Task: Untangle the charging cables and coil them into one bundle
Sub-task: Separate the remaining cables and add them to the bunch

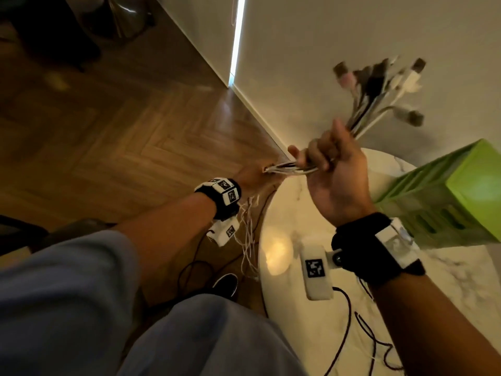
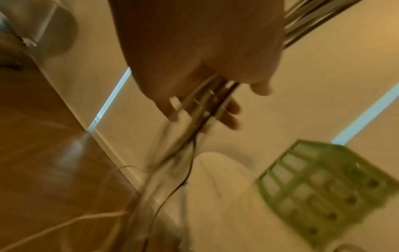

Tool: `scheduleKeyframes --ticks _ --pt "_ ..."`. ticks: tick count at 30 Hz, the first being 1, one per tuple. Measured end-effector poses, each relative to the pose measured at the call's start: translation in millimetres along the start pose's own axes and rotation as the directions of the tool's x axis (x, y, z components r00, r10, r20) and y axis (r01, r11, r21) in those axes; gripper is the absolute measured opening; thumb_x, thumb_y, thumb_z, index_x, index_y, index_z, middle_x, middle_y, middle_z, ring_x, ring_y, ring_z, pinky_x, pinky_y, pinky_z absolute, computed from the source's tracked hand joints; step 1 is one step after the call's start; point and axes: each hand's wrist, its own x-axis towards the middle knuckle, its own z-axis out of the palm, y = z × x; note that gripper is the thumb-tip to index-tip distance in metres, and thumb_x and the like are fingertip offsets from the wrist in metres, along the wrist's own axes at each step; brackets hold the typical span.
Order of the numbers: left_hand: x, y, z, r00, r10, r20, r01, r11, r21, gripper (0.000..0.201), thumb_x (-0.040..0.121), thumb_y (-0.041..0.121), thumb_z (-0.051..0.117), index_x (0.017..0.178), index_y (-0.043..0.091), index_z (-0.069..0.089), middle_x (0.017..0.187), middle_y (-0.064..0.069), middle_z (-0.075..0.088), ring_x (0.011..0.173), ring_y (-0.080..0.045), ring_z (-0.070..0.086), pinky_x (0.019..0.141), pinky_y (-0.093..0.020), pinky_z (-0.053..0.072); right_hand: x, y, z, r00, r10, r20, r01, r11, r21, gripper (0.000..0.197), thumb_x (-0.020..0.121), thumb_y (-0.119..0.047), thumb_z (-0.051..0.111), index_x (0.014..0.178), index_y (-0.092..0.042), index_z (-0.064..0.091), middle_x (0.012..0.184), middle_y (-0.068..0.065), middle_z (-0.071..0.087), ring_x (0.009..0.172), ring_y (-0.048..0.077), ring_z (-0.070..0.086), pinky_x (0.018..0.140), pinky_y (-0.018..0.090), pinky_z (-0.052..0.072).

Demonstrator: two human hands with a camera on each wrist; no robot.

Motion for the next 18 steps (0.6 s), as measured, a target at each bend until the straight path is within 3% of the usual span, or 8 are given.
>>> scheduleKeyframes --ticks 2,4,6,8,10,12,16,18 --pt "-7.7 -5.4 5.1 0.934 -0.117 0.336 0.141 0.989 -0.048 0.04 0.092 0.045 0.068 0.097 0.006 0.064 0.086 -0.009 0.07 0.081 -0.02 0.071 0.077 -0.036 0.057 2.7 -18.8 -8.1 1.0 0.018 -0.025 -0.018 1.0 -0.009 0.049 0.102 -0.038 0.045 0.058 -0.023 0.03 0.052 -0.002 0.014 0.047 0.019 0.017 0.078 0.037 0.051" --pt "-10.1 -14.0 6.1 0.861 -0.139 0.489 0.224 0.967 -0.12 0.04 0.092 0.037 0.069 0.087 0.0 0.057 0.068 -0.016 0.057 0.071 -0.024 0.07 0.068 -0.03 0.057 4.4 -32.7 -19.2 0.996 0.063 -0.066 -0.065 0.997 -0.03 0.052 0.102 -0.04 0.045 0.056 -0.024 0.027 0.052 -0.003 0.009 0.046 0.017 0.01 0.059 0.031 0.042" --pt "-8.5 -10.4 2.2 0.875 -0.185 0.448 0.218 0.976 -0.023 0.042 0.091 0.041 0.071 0.083 0.001 0.06 0.063 -0.016 0.052 0.056 -0.018 0.061 0.058 -0.021 0.05 2.6 -39.4 -25.7 0.991 0.095 -0.097 -0.101 0.993 -0.053 0.053 0.101 -0.04 0.046 0.056 -0.024 0.025 0.052 -0.003 0.008 0.044 0.015 0.009 0.051 0.028 0.032" --pt "-3.4 -5.1 2.1 0.931 -0.172 0.322 0.097 0.967 0.237 0.057 0.082 0.06 0.072 0.079 0.003 0.068 0.062 -0.008 0.06 0.051 -0.015 0.054 0.056 -0.024 0.045 -0.3 -36.4 -30.0 0.986 0.115 -0.119 -0.126 0.988 -0.085 0.052 0.101 -0.038 0.046 0.056 -0.024 0.025 0.052 -0.004 0.008 0.044 0.014 0.01 0.047 0.028 0.031" --pt "1.4 -1.4 3.5 0.981 -0.059 0.184 -0.017 0.922 0.387 0.054 0.079 0.069 0.068 0.083 0.015 0.07 0.066 -0.006 0.065 0.056 -0.02 0.058 0.055 -0.029 0.043 -4.1 -29.3 -34.7 0.98 0.131 -0.151 -0.15 0.981 -0.126 0.051 0.101 -0.036 0.047 0.057 -0.025 0.026 0.053 -0.003 0.01 0.046 0.015 0.012 0.046 0.027 0.031" --pt "1.6 -1.6 6.8 0.99 -0.02 0.138 -0.042 0.899 0.435 0.059 0.076 0.07 0.071 0.09 0.013 0.063 0.078 -0.008 0.069 0.07 -0.029 0.064 0.058 -0.033 0.046 -6.8 -23.3 -42.3 0.971 0.143 -0.19 -0.175 0.972 -0.159 0.051 0.101 -0.034 0.048 0.056 -0.025 0.027 0.053 -0.003 0.011 0.048 0.016 0.012 0.045 0.028 0.031" --pt "-11.1 -12.0 10.0 0.921 -0.04 0.387 -0.091 0.945 0.314 0.077 0.071 0.056 0.082 0.131 0.021 0.048 0.121 0.002 0.061 0.108 -0.019 0.061 0.092 -0.037 0.054 -11.3 -20.6 -63.0 0.95 0.168 -0.262 -0.224 0.954 -0.201 0.05 0.099 -0.029 0.05 0.056 -0.027 0.025 0.052 -0.005 0.012 0.048 0.015 0.01 0.045 0.028 0.027" --pt "-17.8 -12.1 13.0 0.912 0.102 0.398 -0.176 0.972 0.154 0.091 0.073 0.072 0.07 0.143 0.022 0.04 0.139 0.002 0.053 0.127 -0.015 0.053 0.109 -0.04 0.045 -16.0 -22.7 -72.0 0.944 0.177 -0.278 -0.241 0.946 -0.217 0.047 0.097 -0.027 0.049 0.057 -0.027 0.025 0.053 -0.005 0.012 0.049 0.015 0.01 0.046 0.028 0.026"
